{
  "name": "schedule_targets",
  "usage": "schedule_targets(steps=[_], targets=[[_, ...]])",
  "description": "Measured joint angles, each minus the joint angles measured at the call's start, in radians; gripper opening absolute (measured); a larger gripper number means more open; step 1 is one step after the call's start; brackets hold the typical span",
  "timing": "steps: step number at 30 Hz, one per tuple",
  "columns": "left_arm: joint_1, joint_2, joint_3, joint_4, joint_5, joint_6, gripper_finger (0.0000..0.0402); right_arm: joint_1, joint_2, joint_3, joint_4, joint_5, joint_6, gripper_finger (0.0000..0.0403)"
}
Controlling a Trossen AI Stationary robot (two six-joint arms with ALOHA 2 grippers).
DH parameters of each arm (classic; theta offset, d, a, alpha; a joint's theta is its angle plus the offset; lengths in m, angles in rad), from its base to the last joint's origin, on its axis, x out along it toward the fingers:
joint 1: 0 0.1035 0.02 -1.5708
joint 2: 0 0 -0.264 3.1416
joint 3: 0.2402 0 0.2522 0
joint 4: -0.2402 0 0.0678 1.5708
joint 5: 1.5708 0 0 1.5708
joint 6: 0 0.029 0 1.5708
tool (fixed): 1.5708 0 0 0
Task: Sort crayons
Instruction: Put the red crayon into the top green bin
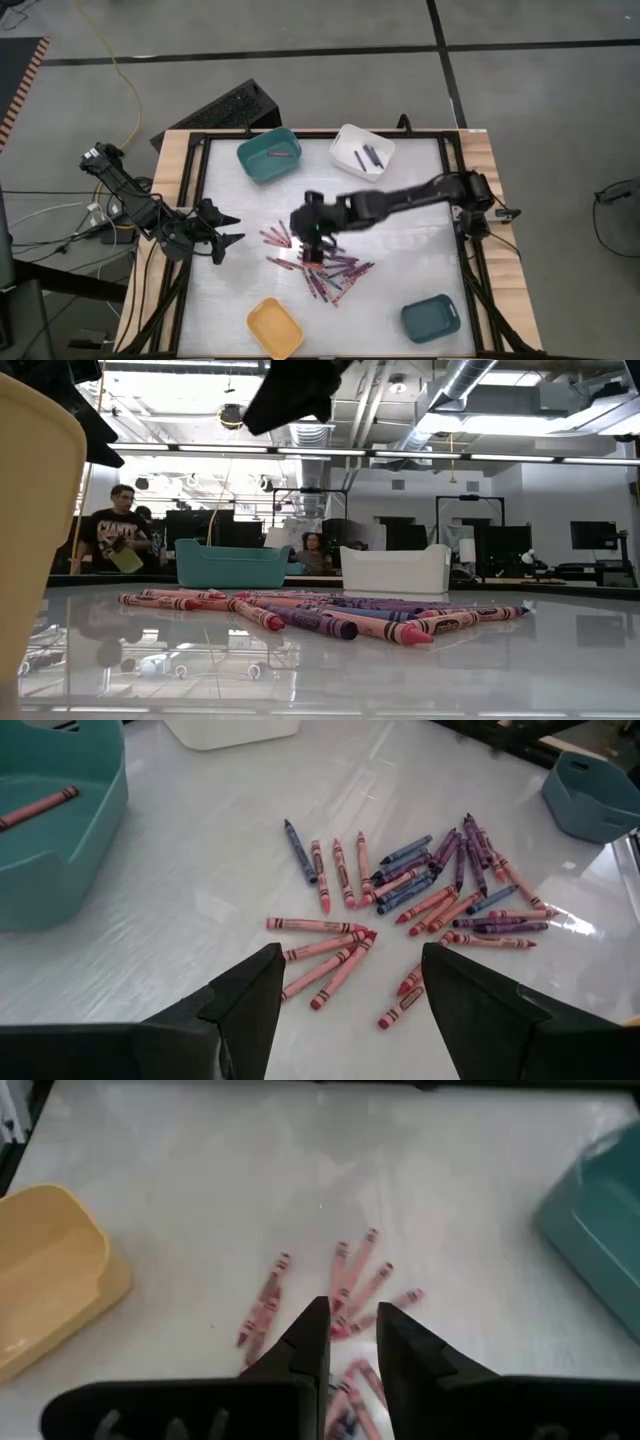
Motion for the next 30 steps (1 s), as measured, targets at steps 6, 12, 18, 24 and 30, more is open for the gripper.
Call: schedule_targets(steps=[6, 12, 18, 24, 30], targets=[[0.000, -0.001, 0.000, 0.001, -0.001, 0.000, 0.0228, 0.094, 0.071, -0.054, 0.233, 0.091, 0.004, 0.0083], [0.000, 0.002, 0.000, 0.002, 0.000, 0.000, 0.0228, 0.114, 0.178, -0.054, 0.295, 0.120, 0.059, 0.0083], [0.000, 0.012, 0.000, 0.004, 0.000, -0.004, 0.0228, 0.116, 0.276, -0.051, 0.368, 0.111, 0.112, 0.0083], [0.000, 0.011, 0.000, 0.002, 0.000, -0.007, 0.0228, 0.116, 0.331, -0.055, 0.340, 0.108, 0.136, 0.0083], [0.000, 0.011, 0.000, 0.003, 0.000, -0.007, 0.0228, 0.113, 0.343, -0.054, 0.325, 0.124, 0.153, 0.0083]])
